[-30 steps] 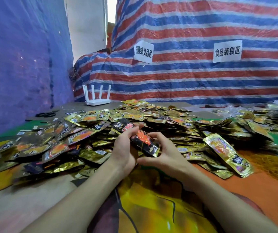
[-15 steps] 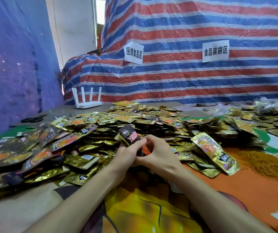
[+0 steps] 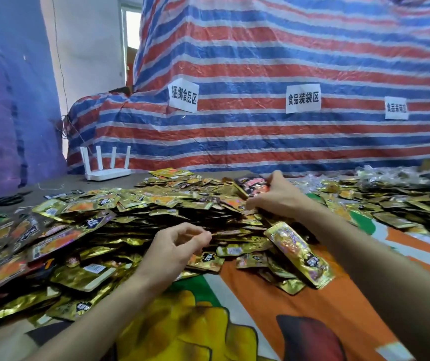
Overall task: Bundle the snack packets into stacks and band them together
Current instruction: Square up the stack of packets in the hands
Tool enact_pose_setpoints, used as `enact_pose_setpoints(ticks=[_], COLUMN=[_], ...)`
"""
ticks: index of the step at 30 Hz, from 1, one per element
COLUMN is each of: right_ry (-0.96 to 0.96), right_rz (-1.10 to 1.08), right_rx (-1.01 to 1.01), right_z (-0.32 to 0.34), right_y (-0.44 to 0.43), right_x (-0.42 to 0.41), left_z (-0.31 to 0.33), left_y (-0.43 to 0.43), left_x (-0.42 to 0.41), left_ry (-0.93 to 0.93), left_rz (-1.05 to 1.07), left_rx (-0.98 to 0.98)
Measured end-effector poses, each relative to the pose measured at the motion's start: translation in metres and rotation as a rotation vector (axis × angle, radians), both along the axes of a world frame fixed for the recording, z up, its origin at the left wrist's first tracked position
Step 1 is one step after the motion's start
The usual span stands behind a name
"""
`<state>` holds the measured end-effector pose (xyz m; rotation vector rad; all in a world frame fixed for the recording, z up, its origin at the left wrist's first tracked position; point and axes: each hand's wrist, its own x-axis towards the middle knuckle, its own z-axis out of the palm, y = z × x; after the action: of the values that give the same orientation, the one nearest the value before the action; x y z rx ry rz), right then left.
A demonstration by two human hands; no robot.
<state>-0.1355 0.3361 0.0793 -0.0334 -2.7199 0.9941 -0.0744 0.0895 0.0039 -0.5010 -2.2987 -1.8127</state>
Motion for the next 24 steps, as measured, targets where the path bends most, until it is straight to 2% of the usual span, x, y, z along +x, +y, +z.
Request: enact_pose_setpoints(ticks=[4, 7, 12, 16, 18, 20, 24], right_ry=[-0.002, -0.002, -0.052, -0.077, -0.021, 0.083, 0.269], right_rz=[-0.254, -0.355, -0.452, -0.443, -0.411, -0.267, 0.194], right_rx=[0.202, 0.326, 0.465, 0.548, 0.605, 0.590, 0.400], right_z=[0.002, -0.008, -0.024, -0.013, -0.006, 0.001, -0.006], right_y=[0.030, 0.034, 0.036, 0.030, 0.013, -0.015, -0.080], right_x=[-0.029, -0.047, -0.069, -0.069, -0.061, -0.048, -0.016], left_z=[-0.002, -0.002, -0.001, -0.007, -0.011, -0.013, -0.006], left_y=[0.000, -0.001, -0.016, -0.025, -0.026, -0.030, -0.056], left_x=[0.000, 0.001, 0.004, 0.004, 0.006, 0.006, -0.006], left_ry=[0.030, 0.027, -0.004, 0.025, 0.019, 0.029, 0.138], left_rz=[-0.023, -0.006, 0.020, 0.097, 0.117, 0.149, 0.482], left_rx=[-0.184, -0.269, -0.237, -0.223, -0.246, -0.313, -0.762])
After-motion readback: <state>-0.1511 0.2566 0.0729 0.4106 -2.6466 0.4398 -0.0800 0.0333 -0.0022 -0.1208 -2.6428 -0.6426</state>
